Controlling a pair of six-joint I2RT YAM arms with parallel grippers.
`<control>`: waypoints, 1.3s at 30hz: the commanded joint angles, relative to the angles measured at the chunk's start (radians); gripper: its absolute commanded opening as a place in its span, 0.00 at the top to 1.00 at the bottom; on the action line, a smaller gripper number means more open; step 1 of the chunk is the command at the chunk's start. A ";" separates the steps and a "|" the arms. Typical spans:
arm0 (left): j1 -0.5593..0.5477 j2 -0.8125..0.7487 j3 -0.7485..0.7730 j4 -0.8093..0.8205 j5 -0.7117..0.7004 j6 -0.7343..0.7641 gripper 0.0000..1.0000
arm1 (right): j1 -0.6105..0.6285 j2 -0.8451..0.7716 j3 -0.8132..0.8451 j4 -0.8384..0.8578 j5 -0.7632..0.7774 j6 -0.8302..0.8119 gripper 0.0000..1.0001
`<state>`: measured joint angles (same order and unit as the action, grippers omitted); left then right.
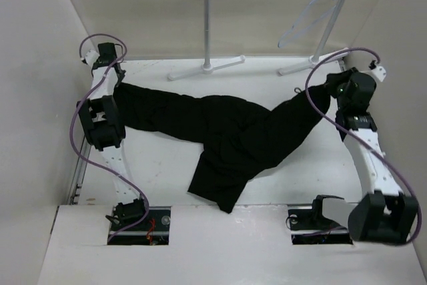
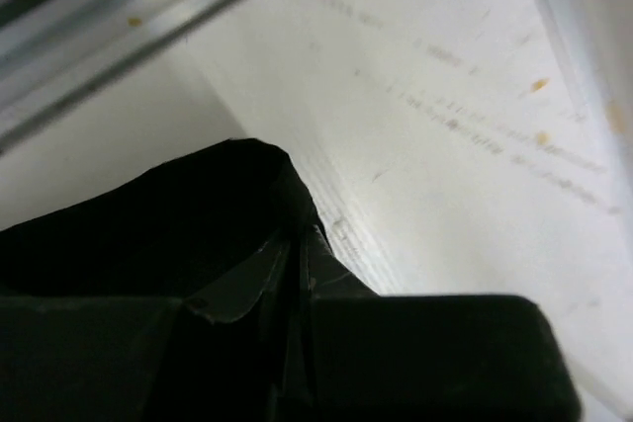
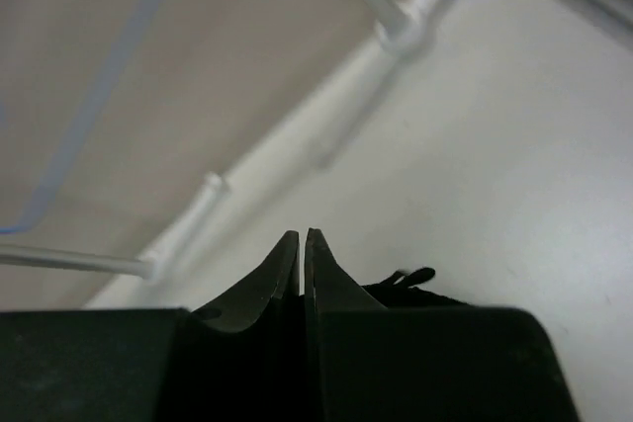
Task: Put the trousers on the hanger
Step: Flatten out the trousers at the center of the board.
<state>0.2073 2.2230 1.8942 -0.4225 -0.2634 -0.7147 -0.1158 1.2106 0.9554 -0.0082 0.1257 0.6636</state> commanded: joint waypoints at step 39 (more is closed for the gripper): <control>-1.443 -0.623 -0.807 -0.092 -0.100 -0.206 0.34 | 0.161 -0.318 -0.283 -0.363 -0.003 0.174 0.34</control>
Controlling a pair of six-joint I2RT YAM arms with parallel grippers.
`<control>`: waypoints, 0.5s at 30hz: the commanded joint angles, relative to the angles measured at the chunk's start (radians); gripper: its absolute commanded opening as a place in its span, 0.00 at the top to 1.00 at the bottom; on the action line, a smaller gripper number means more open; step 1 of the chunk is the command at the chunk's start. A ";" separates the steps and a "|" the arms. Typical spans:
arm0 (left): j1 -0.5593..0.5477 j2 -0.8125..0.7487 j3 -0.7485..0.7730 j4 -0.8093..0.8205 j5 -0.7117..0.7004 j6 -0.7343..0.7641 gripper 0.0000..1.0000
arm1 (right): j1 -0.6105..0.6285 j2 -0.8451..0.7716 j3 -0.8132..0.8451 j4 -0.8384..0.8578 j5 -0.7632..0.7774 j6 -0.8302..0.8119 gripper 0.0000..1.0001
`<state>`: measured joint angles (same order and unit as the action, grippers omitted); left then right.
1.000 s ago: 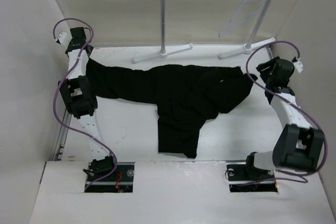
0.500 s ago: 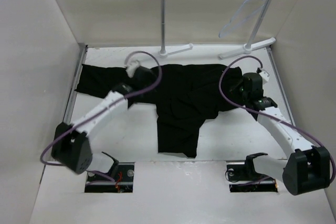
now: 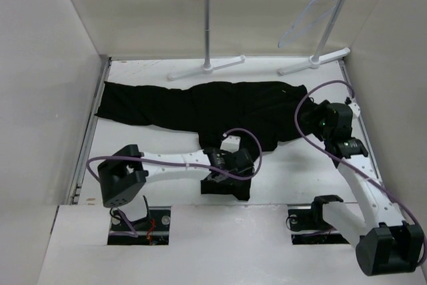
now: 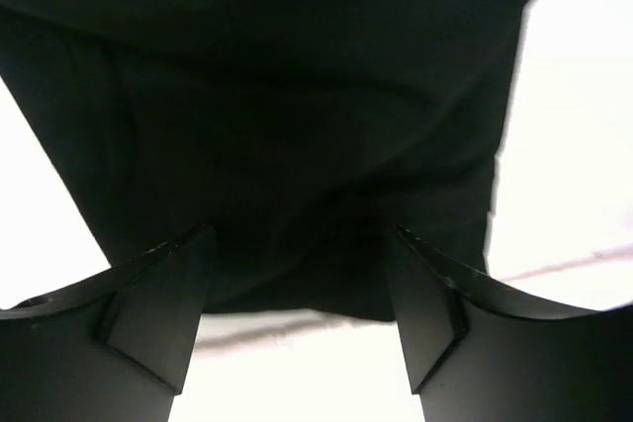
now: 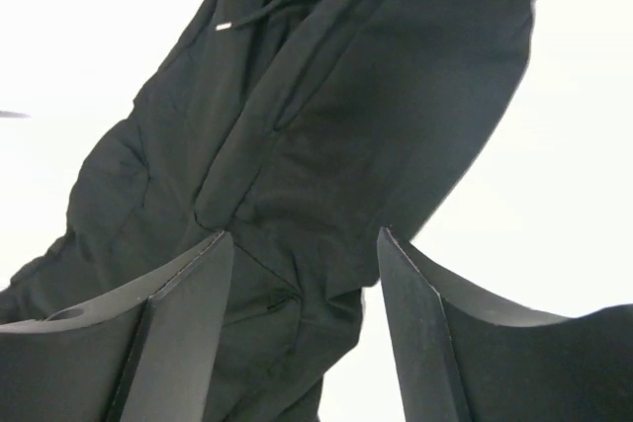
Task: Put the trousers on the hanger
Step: Flatten out the trousers at the center of the board.
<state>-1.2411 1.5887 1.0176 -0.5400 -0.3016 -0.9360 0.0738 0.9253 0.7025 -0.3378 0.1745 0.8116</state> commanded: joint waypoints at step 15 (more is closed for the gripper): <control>-0.007 0.319 0.481 0.006 -0.277 0.333 0.30 | -0.186 -0.267 -0.187 -0.133 -0.124 0.046 0.31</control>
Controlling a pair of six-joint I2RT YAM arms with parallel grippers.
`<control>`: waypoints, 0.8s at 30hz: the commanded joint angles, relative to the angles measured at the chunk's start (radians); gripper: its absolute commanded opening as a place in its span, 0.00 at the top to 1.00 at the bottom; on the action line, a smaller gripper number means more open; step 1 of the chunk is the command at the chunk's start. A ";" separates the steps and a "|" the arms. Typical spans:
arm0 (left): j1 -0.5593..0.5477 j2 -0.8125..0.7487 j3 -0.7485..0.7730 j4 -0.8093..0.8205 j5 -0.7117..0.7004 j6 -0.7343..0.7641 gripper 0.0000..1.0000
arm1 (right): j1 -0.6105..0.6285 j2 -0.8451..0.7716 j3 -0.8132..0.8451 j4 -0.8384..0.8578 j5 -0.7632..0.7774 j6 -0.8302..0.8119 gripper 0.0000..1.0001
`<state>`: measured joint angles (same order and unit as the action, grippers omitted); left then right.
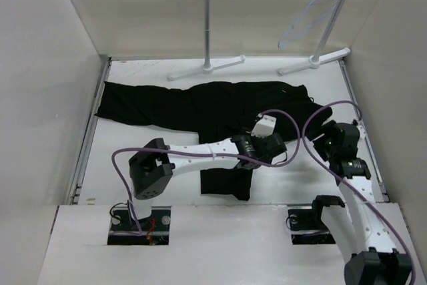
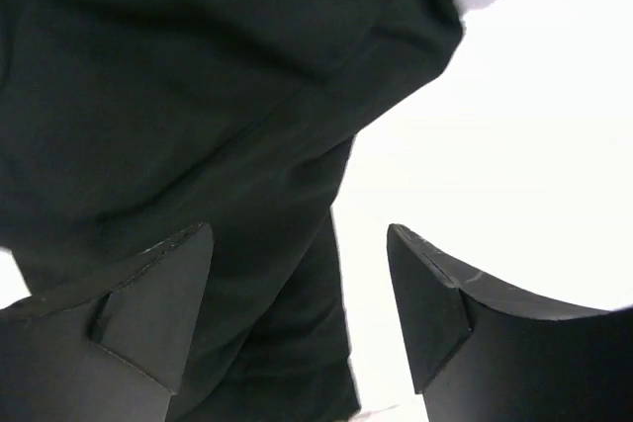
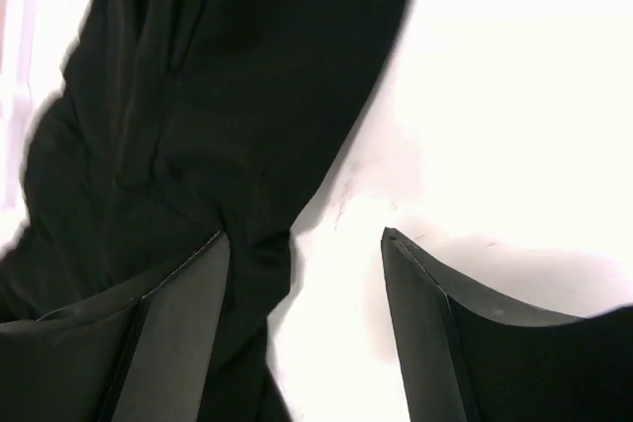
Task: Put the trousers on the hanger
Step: Flatten out the trousers at the center of the board.
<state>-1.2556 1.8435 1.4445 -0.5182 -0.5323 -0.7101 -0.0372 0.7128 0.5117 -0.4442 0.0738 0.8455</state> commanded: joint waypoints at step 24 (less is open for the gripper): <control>-0.026 0.074 0.545 -0.010 0.112 0.218 0.82 | -0.040 0.192 0.022 0.180 0.041 0.053 0.19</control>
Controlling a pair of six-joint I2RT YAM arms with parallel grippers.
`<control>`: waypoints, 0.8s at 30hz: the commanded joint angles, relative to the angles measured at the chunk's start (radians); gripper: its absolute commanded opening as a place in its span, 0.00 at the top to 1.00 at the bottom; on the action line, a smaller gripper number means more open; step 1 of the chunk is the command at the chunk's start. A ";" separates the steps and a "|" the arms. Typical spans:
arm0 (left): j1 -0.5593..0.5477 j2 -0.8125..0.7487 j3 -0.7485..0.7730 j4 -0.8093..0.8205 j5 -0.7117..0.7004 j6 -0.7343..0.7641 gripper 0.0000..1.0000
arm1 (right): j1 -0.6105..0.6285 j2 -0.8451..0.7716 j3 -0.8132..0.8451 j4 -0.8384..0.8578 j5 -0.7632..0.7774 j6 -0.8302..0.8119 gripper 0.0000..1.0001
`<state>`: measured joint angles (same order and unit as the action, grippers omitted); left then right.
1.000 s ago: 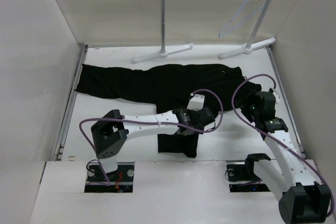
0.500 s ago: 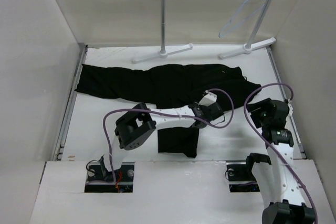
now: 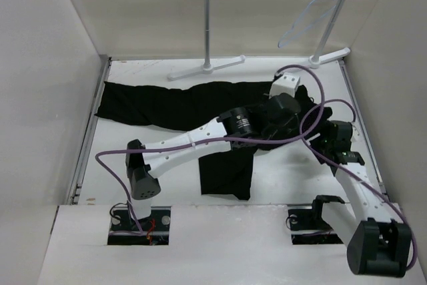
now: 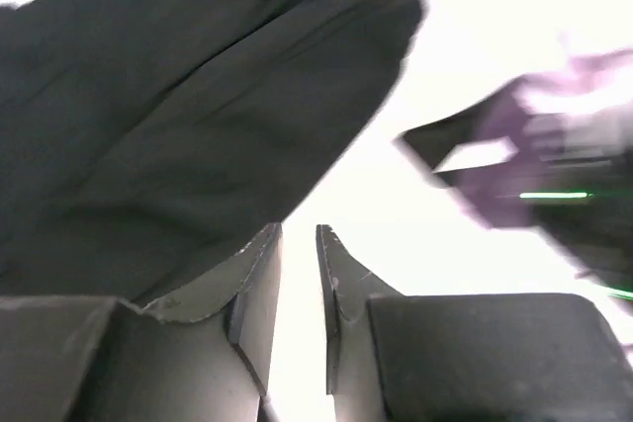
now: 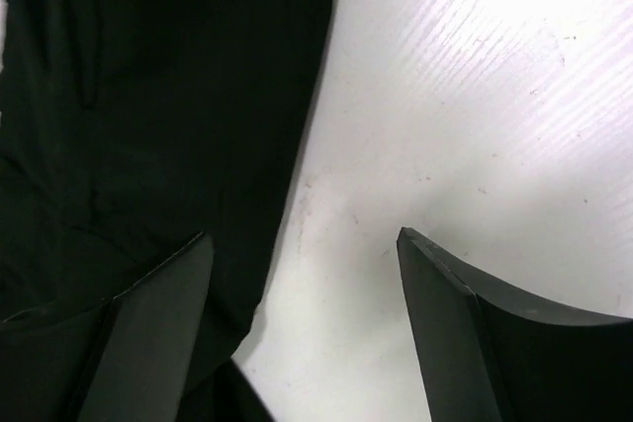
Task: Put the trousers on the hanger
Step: Flatten out the trousers at the center of the board.
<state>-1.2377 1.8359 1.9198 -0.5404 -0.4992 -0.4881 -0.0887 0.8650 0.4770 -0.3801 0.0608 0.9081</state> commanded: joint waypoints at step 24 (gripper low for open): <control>0.438 -1.050 -1.278 -0.168 0.112 -0.667 0.47 | 1.051 0.431 0.399 -0.068 0.112 -0.055 0.30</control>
<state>-0.8566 0.8276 0.6735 -0.6827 -0.4583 -1.0817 0.9424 1.2068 0.7971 -0.4435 0.0780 0.8566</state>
